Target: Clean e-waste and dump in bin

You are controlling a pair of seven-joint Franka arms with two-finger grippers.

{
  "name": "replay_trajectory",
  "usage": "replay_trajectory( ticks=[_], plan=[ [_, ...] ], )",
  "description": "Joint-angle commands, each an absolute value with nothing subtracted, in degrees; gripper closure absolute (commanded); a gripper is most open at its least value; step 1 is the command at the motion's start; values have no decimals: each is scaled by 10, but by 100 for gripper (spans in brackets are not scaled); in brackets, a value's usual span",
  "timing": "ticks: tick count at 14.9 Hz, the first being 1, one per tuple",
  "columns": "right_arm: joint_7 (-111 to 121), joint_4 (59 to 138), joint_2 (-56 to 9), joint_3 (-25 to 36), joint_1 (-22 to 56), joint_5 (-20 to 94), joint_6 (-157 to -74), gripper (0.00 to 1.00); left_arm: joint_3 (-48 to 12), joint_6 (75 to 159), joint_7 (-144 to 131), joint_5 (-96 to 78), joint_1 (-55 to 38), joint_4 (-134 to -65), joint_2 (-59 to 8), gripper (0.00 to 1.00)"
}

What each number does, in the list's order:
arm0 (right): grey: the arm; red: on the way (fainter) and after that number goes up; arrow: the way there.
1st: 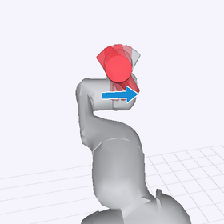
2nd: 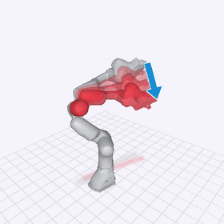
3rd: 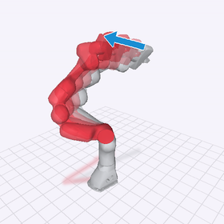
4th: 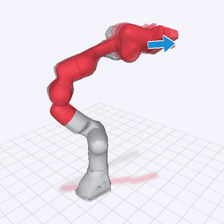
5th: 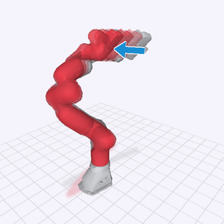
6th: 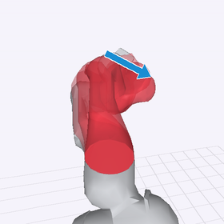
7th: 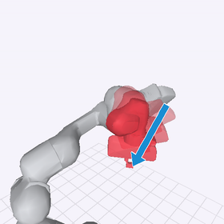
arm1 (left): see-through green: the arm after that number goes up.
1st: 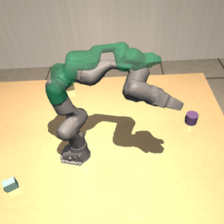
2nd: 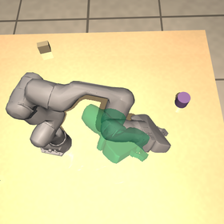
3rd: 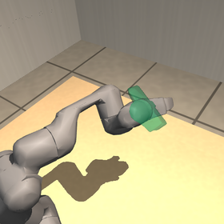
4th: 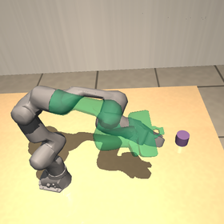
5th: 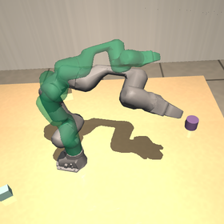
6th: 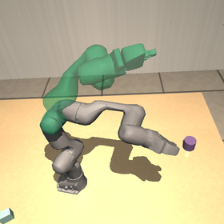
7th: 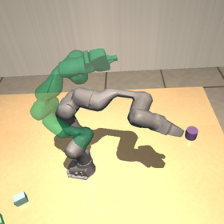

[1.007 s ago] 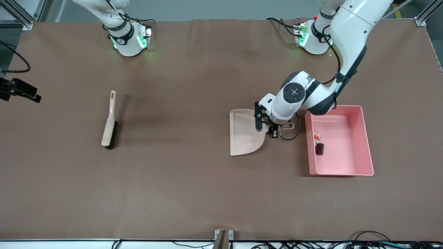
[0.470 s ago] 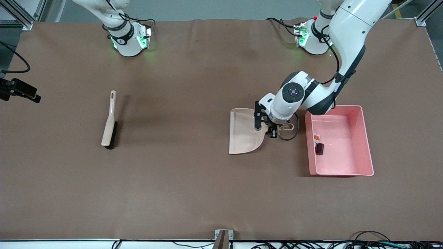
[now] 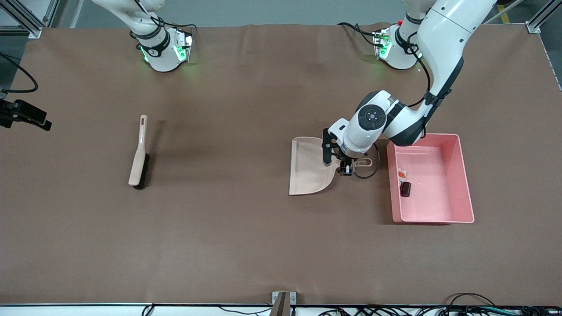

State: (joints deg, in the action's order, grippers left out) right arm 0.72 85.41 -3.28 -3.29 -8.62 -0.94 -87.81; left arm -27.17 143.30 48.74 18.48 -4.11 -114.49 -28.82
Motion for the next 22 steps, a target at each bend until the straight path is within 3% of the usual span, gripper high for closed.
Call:
replay_trajectory(
  ticks=[1, 4, 7, 11, 19, 22],
  plan=[
    [4, 867, -23, -39, -93, -18, -887, 0, -248, 1360, 471, 155, -45, -1108, -246, 0],
    [3, 868, -23, -39, -93, -18, -885, 0, -227, 1249, 409, 107, -42, -1029, -217, 0],
    [3, 868, -23, -39, -93, -18, -882, 0, -188, 1230, 326, 79, -38, -1006, -172, 0],
    [2, 871, -23, -39, -93, -18, -877, 0, -149, 1201, 219, 20, -13, -1005, -104, 0],
    [2, 871, -23, -39, -94, -18, -877, 0, -16, 1024, 114, -5, -8, -1004, 25, 0],
    [2, 871, -23, -39, -93, -17, -876, 0, -9, 974, 101, -2, -5, -1006, 64, 0]
  ],
)
